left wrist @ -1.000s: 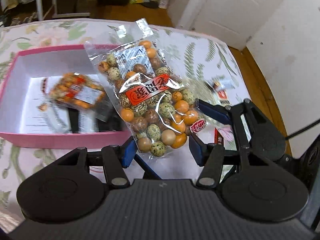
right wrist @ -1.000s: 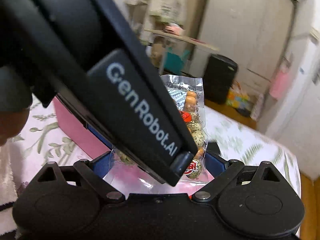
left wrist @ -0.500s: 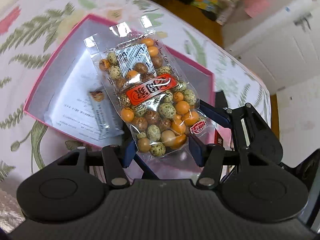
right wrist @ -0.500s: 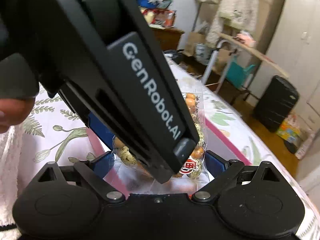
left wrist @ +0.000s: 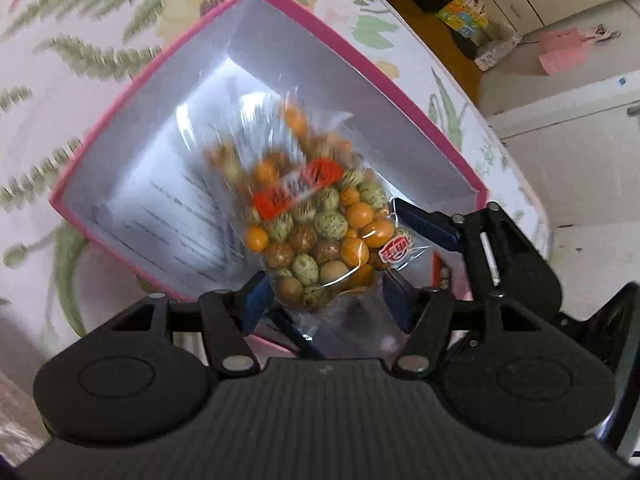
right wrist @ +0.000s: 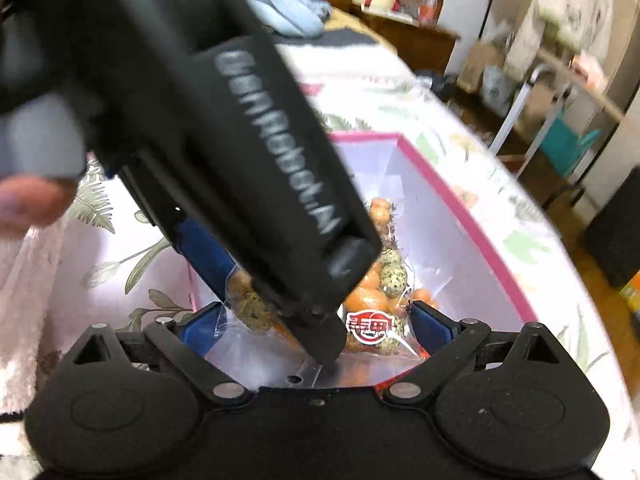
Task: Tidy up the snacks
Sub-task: 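Lower the second nut bag into the pink box and open both tools, then close the right tool on a white wafer bar while the left tool grips another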
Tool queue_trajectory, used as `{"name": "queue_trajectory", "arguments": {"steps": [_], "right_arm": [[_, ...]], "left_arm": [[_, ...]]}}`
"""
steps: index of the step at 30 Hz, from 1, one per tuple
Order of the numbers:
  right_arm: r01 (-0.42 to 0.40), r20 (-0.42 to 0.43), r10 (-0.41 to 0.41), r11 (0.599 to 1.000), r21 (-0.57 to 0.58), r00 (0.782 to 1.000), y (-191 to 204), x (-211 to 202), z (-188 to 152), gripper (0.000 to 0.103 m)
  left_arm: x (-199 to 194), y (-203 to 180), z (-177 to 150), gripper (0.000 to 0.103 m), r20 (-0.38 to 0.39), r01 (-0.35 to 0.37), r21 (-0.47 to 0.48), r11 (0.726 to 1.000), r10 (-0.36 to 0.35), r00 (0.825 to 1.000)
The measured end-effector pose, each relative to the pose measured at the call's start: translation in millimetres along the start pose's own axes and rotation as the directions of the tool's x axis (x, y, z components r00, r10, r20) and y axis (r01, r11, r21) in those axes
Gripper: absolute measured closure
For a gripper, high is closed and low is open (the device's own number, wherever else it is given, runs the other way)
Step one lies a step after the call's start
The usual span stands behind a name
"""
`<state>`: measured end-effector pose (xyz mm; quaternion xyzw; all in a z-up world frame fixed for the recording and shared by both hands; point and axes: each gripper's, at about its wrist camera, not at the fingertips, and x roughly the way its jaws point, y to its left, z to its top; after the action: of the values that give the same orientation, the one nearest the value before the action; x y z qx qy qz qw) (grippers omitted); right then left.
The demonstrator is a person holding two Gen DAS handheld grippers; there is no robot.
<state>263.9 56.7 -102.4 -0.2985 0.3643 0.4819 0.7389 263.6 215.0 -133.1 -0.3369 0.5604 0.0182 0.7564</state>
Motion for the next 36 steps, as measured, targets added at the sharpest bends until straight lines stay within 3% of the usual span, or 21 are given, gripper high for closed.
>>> {"name": "queue_trajectory", "arguments": {"steps": [3, 8, 12, 19, 25, 30, 36], "right_arm": [[0.039, 0.008, -0.039, 0.999, -0.009, 0.999, 12.6, -2.5, 1.3, 0.004], [0.111, -0.019, -0.11, 0.993, 0.046, 0.994, 25.7, -10.3, -0.4, 0.005], [0.161, -0.042, -0.157, 0.981, 0.109, 0.987, 31.9, -34.6, -10.3, 0.005], [0.263, -0.069, -0.254, 0.939, 0.22, 0.965, 44.8, -95.1, -40.4, 0.005], [0.39, -0.188, -0.341, 0.809, 0.44, 0.921, 36.4, -147.6, -92.2, 0.005], [0.422, -0.216, -0.364, 0.73, 0.538, 0.906, 33.7, -195.0, -145.4, 0.005], [0.431, -0.2, -0.409, 0.615, 0.66, 0.89, 21.6, -244.4, -214.3, 0.009]], "left_arm": [[-4.1, -7.4, -3.8, 0.038, 0.043, -0.059, 0.078, 0.995, 0.056, 0.998], [-13.5, -16.4, -15.4, 0.038, 0.067, -0.061, 0.166, 0.984, 0.05, 0.996], [-29.8, -32.1, -33.5, 0.038, 0.12, -0.091, 0.282, 0.955, 0.059, 0.991], [-65.3, -58.8, -70.4, 0.038, 0.14, -0.074, 0.418, 0.905, 0.016, 0.99], [-87.7, -91.5, -105.6, 0.037, 0.119, -0.049, 0.539, 0.841, -0.018, 0.993], [-87.7, -124.3, -139.4, 0.037, 0.103, -0.055, 0.663, 0.747, -0.018, 0.995], [-69.6, -154.1, -169.9, 0.037, 0.027, 0.02, 0.704, 0.71, -0.054, 0.998]]}}
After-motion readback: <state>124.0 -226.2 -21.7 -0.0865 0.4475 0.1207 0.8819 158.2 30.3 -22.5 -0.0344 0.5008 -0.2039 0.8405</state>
